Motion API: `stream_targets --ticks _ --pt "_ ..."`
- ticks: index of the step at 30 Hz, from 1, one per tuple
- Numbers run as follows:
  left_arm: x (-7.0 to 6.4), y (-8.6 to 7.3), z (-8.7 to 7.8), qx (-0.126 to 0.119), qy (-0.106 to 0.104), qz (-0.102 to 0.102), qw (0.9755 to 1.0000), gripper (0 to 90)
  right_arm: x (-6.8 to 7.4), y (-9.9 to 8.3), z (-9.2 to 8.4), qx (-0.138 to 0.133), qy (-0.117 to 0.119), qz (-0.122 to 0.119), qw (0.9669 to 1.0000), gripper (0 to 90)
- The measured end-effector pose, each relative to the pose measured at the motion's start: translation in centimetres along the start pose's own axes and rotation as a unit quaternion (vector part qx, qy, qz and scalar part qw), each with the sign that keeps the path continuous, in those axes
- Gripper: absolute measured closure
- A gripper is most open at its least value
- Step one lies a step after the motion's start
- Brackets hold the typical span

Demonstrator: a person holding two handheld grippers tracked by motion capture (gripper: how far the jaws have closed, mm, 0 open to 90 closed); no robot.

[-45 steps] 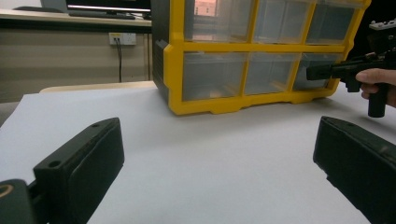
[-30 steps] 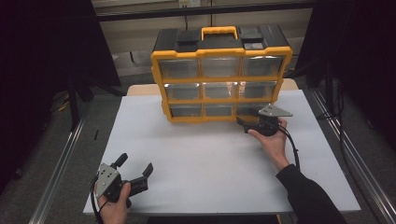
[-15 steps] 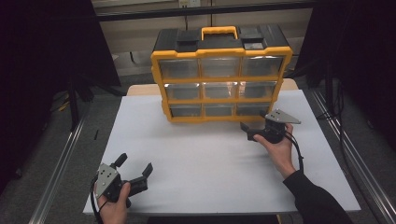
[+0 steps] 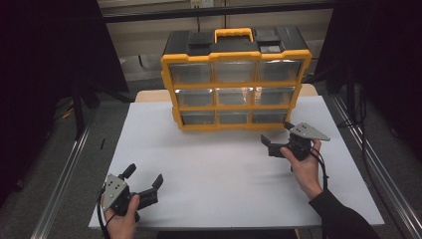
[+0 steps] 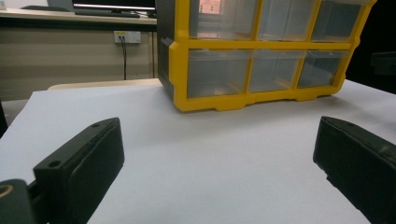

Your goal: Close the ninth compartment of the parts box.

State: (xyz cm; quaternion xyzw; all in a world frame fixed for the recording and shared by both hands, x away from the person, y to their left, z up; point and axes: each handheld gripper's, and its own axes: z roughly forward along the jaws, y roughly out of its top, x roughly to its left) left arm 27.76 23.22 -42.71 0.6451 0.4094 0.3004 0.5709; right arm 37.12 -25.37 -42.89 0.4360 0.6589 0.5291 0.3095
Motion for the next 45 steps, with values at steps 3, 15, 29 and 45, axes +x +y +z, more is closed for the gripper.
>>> stream_targets --ticks 3,15,29,45 --pt "0.0 0.0 0.0 -0.002 0.002 0.0 1.0 2.0 0.0 -0.4 -0.5 0.003 -0.001 0.0 1.0 0.5" --pt "0.1 -0.1 0.0 0.003 0.006 0.0 1.0 2.0 0.3 -0.5 -2.6 -0.013 -0.016 0.002 0.9998 0.2" --pt "0.1 -0.1 -0.1 0.003 0.01 -0.001 0.9999 2.0 0.9 -1.2 -5.5 -0.015 -0.047 -0.007 0.9988 0.3" --pt "0.0 -0.1 0.0 0.004 0.01 -0.003 0.9999 2.0 0.5 -2.2 -9.1 -0.027 -0.064 0.013 0.9975 0.6"
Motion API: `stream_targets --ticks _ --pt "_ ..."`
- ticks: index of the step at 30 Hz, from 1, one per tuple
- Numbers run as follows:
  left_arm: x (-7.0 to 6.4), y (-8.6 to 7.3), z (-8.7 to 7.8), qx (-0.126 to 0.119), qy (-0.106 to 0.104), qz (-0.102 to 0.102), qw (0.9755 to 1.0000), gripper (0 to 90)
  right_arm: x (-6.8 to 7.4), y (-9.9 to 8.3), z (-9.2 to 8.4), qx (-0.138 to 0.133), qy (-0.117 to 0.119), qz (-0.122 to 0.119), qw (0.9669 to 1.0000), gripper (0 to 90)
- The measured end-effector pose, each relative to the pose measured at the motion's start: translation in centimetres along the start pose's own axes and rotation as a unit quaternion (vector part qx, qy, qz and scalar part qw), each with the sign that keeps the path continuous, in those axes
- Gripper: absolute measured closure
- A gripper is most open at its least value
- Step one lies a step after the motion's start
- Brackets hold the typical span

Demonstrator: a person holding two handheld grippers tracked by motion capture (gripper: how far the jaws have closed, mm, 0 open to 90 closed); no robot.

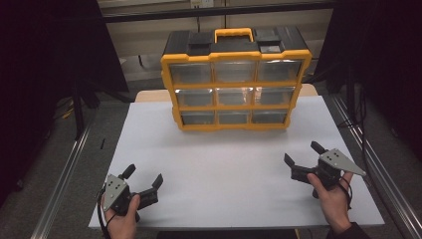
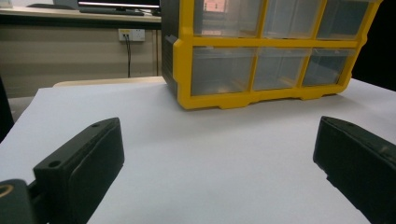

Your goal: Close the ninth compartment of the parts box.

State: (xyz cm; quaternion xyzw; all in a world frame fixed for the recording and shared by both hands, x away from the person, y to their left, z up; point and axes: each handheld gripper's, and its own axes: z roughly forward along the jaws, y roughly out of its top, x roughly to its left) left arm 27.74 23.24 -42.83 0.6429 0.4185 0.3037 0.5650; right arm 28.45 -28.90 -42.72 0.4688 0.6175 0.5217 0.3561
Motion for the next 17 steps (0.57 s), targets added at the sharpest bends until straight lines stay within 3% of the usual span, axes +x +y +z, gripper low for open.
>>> stream_targets --ticks 12,17 --pt "0.1 0.1 0.0 0.002 0.005 -0.004 1.0 2.0 -0.5 -1.0 -1.7 0.011 -0.013 -0.006 0.9998 0.6" --pt "0.2 0.1 0.1 0.0 0.006 -0.006 1.0 1.9 -0.3 -1.2 -1.5 0.015 -0.011 -0.015 0.9997 0.6"
